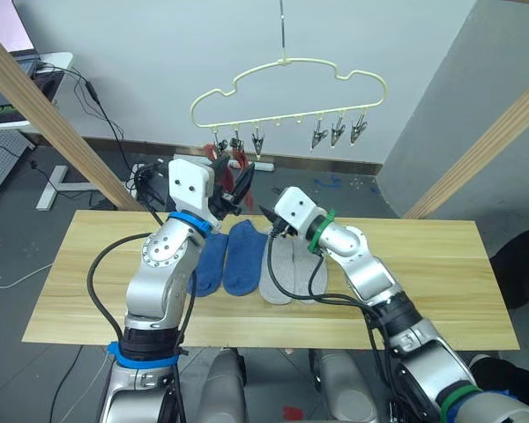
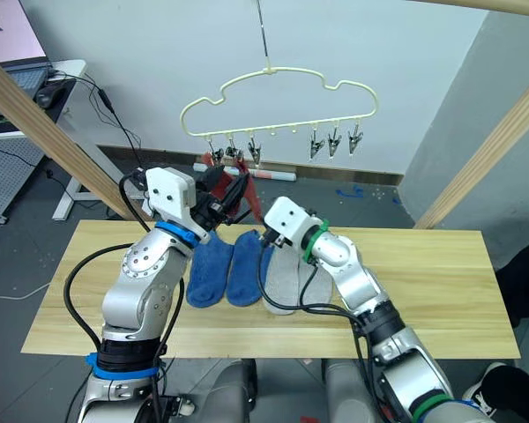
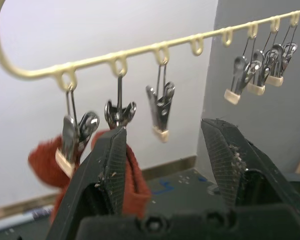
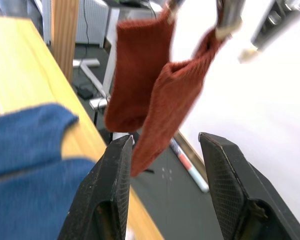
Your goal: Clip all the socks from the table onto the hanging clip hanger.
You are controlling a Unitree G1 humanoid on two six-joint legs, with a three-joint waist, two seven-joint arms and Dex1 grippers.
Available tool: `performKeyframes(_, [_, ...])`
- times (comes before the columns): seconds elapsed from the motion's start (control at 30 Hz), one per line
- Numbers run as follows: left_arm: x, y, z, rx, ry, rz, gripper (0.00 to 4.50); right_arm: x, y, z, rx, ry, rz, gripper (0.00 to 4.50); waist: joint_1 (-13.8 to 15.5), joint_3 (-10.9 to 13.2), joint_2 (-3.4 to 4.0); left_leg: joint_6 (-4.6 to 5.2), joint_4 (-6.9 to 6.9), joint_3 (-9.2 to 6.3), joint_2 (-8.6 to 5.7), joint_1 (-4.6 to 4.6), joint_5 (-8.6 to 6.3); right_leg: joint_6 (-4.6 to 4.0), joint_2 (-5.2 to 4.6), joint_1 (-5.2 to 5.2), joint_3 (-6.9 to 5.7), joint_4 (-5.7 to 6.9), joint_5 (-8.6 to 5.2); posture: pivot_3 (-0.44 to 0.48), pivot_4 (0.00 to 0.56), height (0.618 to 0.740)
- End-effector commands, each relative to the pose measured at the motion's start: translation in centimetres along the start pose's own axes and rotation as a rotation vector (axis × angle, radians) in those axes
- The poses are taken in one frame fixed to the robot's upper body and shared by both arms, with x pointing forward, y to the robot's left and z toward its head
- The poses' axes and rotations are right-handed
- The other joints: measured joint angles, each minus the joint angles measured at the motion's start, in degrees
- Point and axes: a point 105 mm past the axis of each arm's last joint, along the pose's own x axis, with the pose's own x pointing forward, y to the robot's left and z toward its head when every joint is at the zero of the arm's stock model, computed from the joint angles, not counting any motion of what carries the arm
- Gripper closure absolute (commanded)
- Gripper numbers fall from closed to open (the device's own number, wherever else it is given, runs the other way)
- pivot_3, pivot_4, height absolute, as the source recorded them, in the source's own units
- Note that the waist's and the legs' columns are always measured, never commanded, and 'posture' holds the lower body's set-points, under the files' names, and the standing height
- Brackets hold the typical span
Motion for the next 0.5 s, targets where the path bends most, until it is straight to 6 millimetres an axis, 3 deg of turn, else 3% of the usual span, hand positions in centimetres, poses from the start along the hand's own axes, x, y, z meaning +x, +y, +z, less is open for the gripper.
performKeyframes(0.03, [0.6, -0.5, 0.6, 0.036, -0.048, 0.007, 1.87, -1.6, -1.2, 2.1, -0.010, -0.060, -0.011, 2.33, -0.07, 0.00, 0.00, 0.00, 0.00, 0.00, 0.00, 0.00, 0.00, 0.00, 0.00, 0.00, 0.00, 0.00, 0.00, -0.238, 0.289, 0.689])
performKeyframes(0.23, [2.0, -1.1, -0.5, 0.036, -0.052, 0.020, 1.87, -4.2, -2.6, 2.6, -0.020, -0.042, -0.013, 2.33, -0.54, 0.00, 0.00, 0.00, 0.02, 0.00, 0.00, 0.00, 0.00, 0.01, 0.00, 0.01, 0.01, 0.00, -0.01, -0.262, 0.293, 0.689])
performKeyframes(0.5, [3.5, -0.6, -0.7, 0.043, -0.077, 0.088, 1.87, -5.1, -3.7, 3.1, -0.024, -0.031, -0.026, 2.33, -0.82, 0.00, 0.00, 0.01, 0.02, 0.01, 0.00, 0.00, 0.00, 0.01, 0.00, 0.01, 0.02, -0.01, -0.01, -0.290, 0.298, 0.689])
